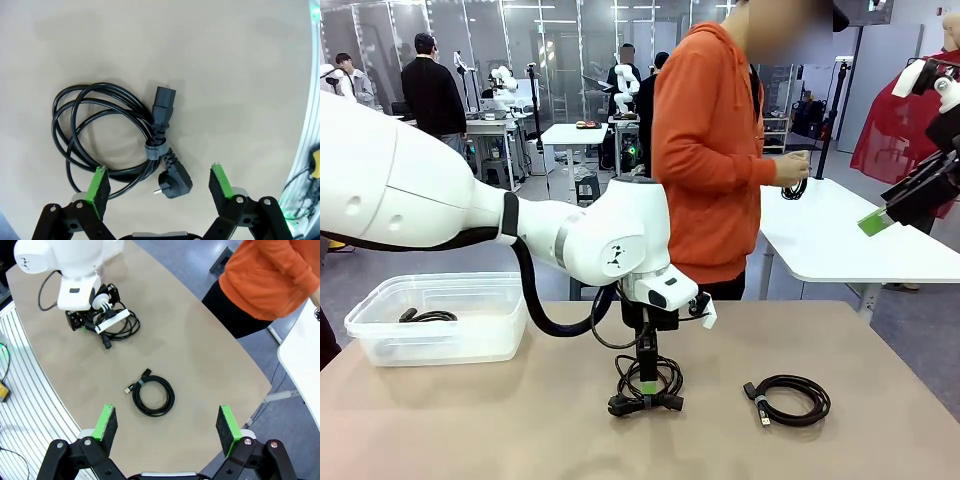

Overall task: Organize and store the cables.
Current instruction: Place the Power Cable into the Organizing box.

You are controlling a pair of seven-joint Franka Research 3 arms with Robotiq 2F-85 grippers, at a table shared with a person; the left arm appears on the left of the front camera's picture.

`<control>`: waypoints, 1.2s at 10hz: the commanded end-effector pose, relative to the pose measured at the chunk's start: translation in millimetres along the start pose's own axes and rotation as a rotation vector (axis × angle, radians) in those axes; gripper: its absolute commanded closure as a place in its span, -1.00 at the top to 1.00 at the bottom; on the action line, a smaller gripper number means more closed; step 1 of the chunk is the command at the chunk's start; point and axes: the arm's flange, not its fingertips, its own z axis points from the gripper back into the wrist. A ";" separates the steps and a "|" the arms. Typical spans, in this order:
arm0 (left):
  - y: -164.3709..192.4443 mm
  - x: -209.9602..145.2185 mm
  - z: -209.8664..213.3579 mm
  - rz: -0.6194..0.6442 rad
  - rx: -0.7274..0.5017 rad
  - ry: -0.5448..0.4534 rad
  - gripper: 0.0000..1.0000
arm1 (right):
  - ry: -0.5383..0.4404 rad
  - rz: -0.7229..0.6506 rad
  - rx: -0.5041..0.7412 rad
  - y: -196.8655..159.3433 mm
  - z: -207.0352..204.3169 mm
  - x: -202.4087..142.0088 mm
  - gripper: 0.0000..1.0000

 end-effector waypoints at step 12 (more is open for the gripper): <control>25.7 12.3 -56.4 0.028 -0.185 0.036 -0.03 | 0.000 -0.001 -0.003 2.1 0.7 -2.1 1.00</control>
